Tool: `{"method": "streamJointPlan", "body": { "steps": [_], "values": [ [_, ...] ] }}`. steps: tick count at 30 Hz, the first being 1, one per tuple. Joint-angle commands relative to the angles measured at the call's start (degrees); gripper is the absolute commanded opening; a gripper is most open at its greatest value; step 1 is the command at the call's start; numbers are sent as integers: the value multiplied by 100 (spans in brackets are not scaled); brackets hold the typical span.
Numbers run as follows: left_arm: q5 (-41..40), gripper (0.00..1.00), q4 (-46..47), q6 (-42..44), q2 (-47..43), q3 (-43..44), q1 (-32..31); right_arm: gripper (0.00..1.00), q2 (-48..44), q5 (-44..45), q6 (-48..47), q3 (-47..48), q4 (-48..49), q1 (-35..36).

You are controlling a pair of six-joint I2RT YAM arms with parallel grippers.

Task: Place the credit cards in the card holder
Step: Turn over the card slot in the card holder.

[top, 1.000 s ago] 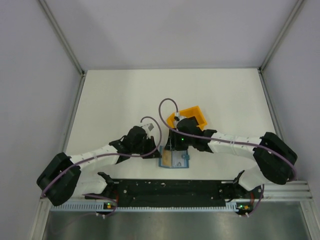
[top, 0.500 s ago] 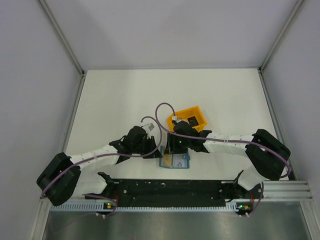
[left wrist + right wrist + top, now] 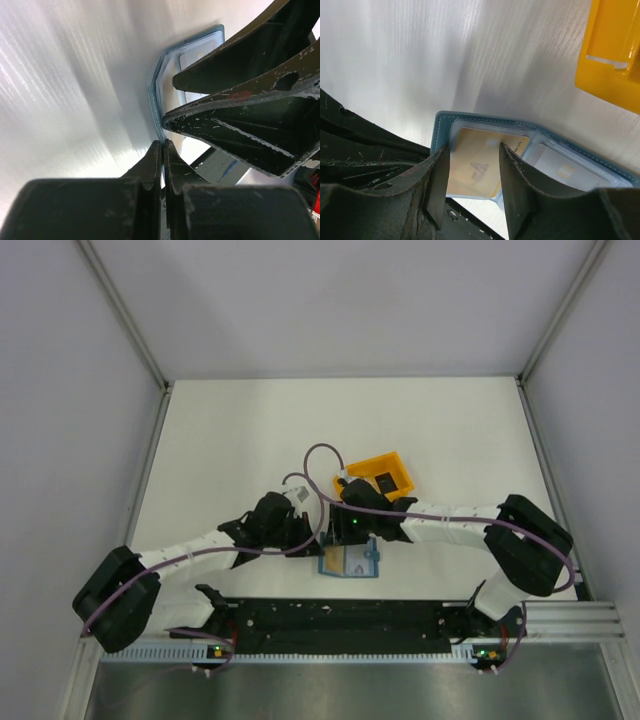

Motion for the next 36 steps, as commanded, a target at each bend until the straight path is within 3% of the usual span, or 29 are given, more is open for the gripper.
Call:
{"method": "streamJointPlan", "body": {
  "steps": [1, 10, 13, 18, 27, 36],
  "values": [
    [55, 0, 196, 72, -169, 63, -36, 41, 104, 299, -124, 169, -122, 85],
    [64, 0, 170, 116, -213, 81, -36, 31, -106, 528, -344, 301, -473, 94],
    [99, 0, 222, 81, -248, 63, -36, 39, -265, 440, -371, 292, -403, 94],
    [178, 0, 381, 72, -283, 54, -36, 42, -362, 150, -309, 336, -69, 120],
    [187, 0, 363, 81, -310, 63, -36, 43, -169, -96, -160, 424, 62, 164],
    [170, 0, 258, 99, -389, 142, -36, 43, -63, 395, -379, 469, -412, 269]
  ]
}}
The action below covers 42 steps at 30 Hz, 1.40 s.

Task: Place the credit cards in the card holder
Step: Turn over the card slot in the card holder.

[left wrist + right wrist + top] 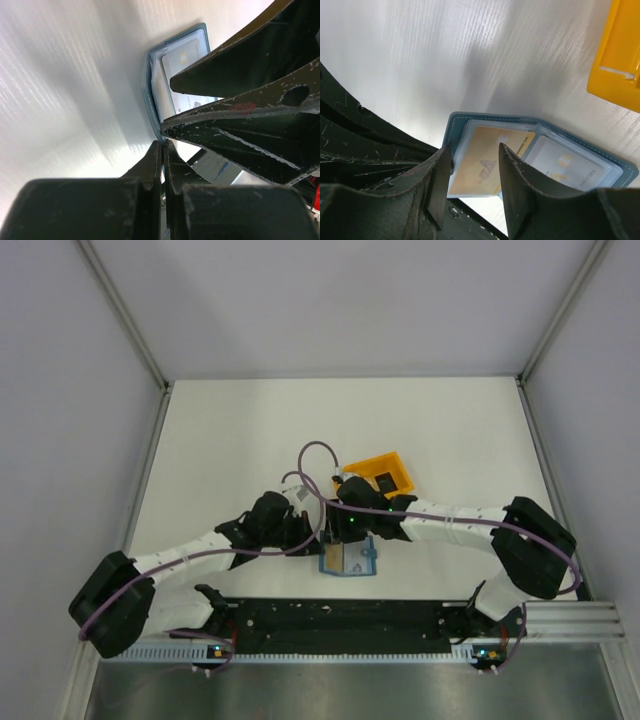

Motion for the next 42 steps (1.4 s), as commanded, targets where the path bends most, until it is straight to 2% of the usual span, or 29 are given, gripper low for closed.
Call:
{"method": "streamJointPlan", "body": {
  "steps": [1, 14, 22, 31, 42],
  "values": [
    [85, 0, 275, 55, -229, 142, -36, 42, 31, 343, -121, 147, -132, 132],
    [49, 0, 187, 143, -387, 116, -36, 38, -145, 915, -368, 252, -580, 149],
    [-355, 0, -260, 46, -326, 142, -36, 37, -496, 924, -420, 156, -703, 140],
    [-487, 0, -305, -33, -335, 81, -36, 37, -523, 959, -412, 7, -747, 140],
    [-926, 0, -594, -235, -352, 72, -36, 34, -988, 1495, -385, -424, -1274, 140]
  ]
}}
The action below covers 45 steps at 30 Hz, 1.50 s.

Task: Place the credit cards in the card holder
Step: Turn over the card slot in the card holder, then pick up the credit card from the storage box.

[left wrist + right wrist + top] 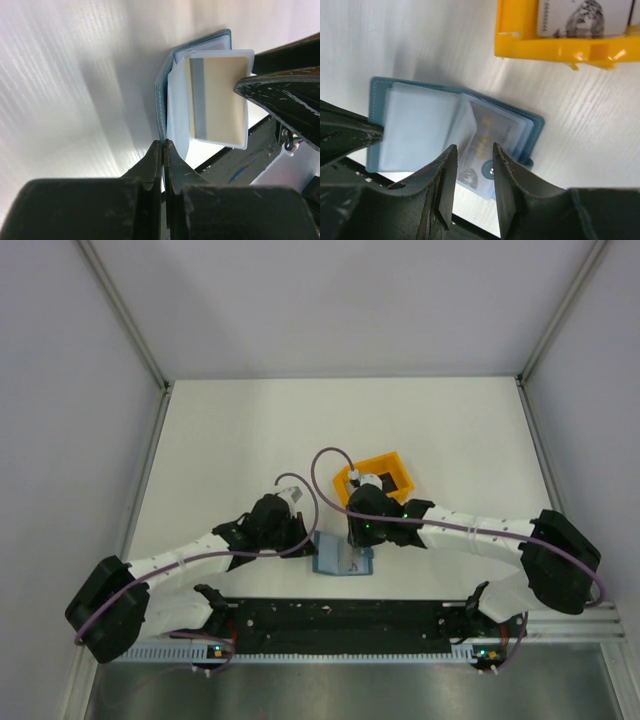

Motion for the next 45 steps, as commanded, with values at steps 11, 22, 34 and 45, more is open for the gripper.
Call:
{"method": "streamJointPlan", "body": {
  "steps": [11, 22, 34, 45],
  "values": [
    [-668, 0, -336, -205, -239, 125, -6, 37, -1018, 188, -490, 270, -554, -548],
    [-809, 0, -485, -144, -301, 406, -6, 40, -396, -1367, -1342, 1658, -493, -2420],
    [-940, 0, -644, 41, -274, 538, 12, 46, 1380, -1518, -1650, 2379, -589, -2720],
    [-923, 0, -644, 173, -151, 661, 73, 52, 2321, -1589, -1844, 2732, -738, -2799]
  ]
}}
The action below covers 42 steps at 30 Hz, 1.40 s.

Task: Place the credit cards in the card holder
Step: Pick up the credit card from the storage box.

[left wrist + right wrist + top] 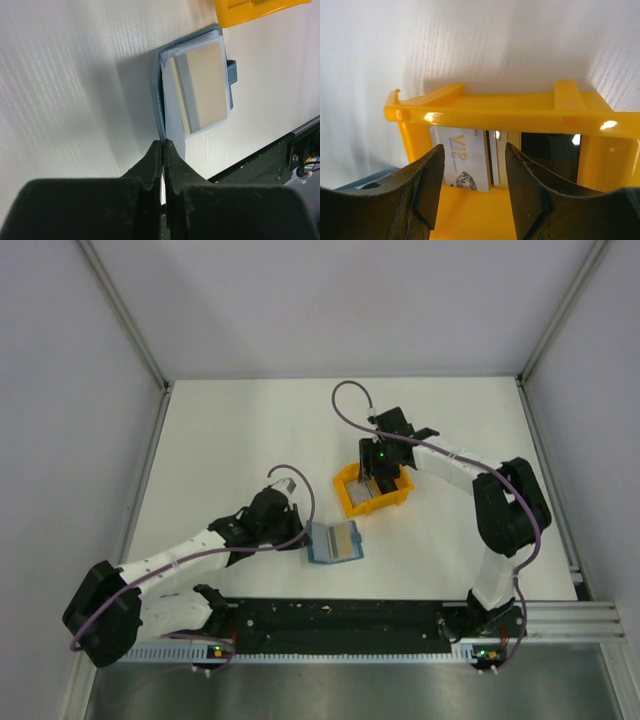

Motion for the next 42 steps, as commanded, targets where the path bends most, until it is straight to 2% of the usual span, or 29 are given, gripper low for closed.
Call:
{"method": "streamJointPlan", "body": {
  "steps": [1, 10, 17, 20, 26, 38, 40, 42],
  "values": [
    [-97, 0, 113, 149, 19, 235, 51, 52, 271, 33, -126, 220, -63, -32],
    [-61, 0, 130, 202, 89, 270, 131, 53, 675, -80, -372, 299, -186, 126],
    [18, 0, 166, 219, 169, 252, 157, 33, 544, -335, -328, 326, -143, 126],
    [26, 0, 201, 210, 186, 217, 175, 29, 386, -545, -328, 378, -108, 117],
    [79, 0, 280, 193, 239, 235, 192, 26, 192, -1169, -196, 387, 15, 118],
    [132, 0, 385, 202, 327, 208, 236, 22, 95, -1828, -47, 334, 174, 117],
    [149, 0, 412, 193, 336, 208, 236, 15, 130, -1978, -47, 352, 183, 117],
    [158, 0, 420, 193, 353, 217, 236, 13, 139, -2145, -38, 352, 218, 117]
  ]
}}
